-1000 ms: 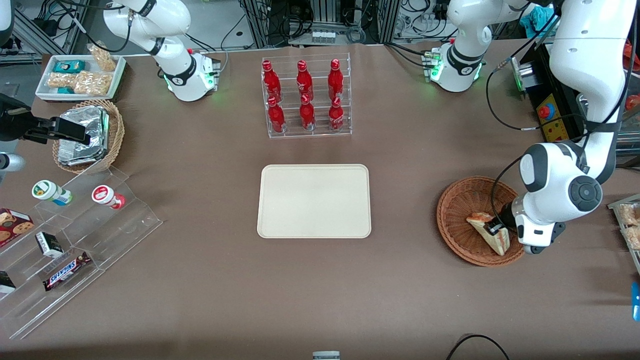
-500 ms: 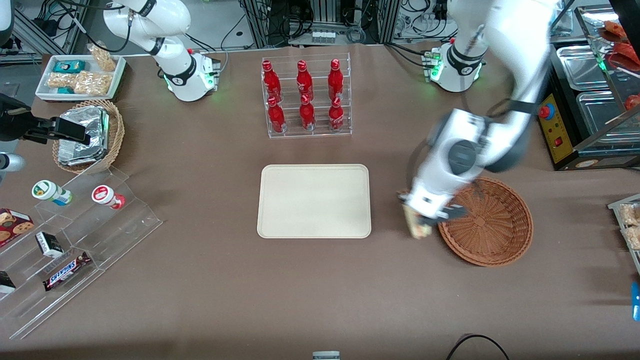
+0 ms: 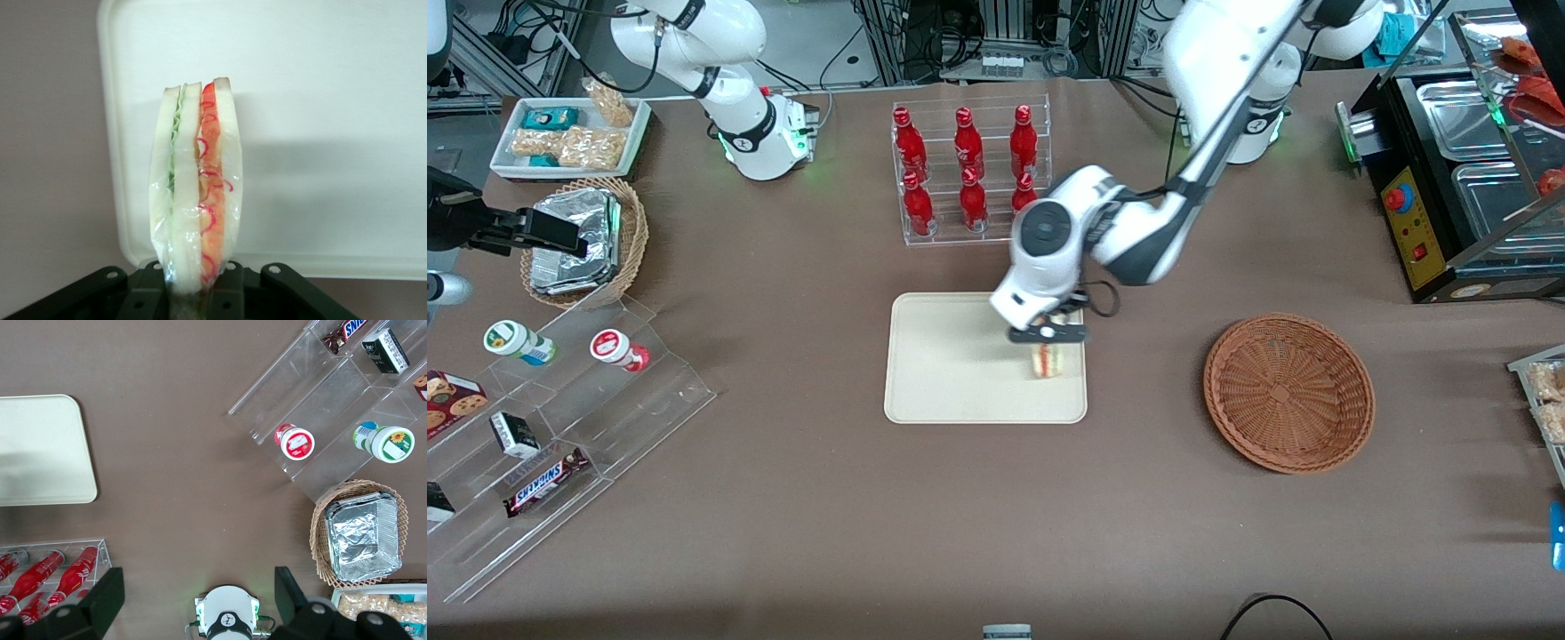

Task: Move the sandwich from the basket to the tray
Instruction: 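Carry the sandwich with the left gripper over the cream tray, then lower the sandwich onto the tray and open the left gripper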

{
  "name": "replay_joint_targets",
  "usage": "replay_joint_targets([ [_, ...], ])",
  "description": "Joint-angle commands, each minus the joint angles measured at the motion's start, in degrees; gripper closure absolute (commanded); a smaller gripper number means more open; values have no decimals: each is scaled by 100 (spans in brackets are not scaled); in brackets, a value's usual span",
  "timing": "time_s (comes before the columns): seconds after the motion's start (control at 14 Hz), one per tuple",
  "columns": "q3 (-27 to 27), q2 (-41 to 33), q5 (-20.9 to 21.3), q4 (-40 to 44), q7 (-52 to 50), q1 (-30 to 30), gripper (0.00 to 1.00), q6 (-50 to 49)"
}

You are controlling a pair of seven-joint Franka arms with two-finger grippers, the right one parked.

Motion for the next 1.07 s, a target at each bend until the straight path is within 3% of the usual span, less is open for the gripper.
replay_joint_targets([
  [0.0, 91, 639, 158, 881, -461, -384, 86, -224],
  [0.21, 83, 842, 114, 1234, -558, -472, 78, -224],
  [0.29, 83, 877, 97, 1278, -558, -499, 54, -207],
  [0.36, 83, 921, 105, 1287, -558, -499, 14, -189],
  [0.43, 100, 947, 149, 1305, -593, -525, 0, -198],
  [0.79, 372, 510, 149, 1296, -655, -455, 0, -504],
  [1.0, 346, -166, 71, 1261, -410, 245, 0, -1311],
])
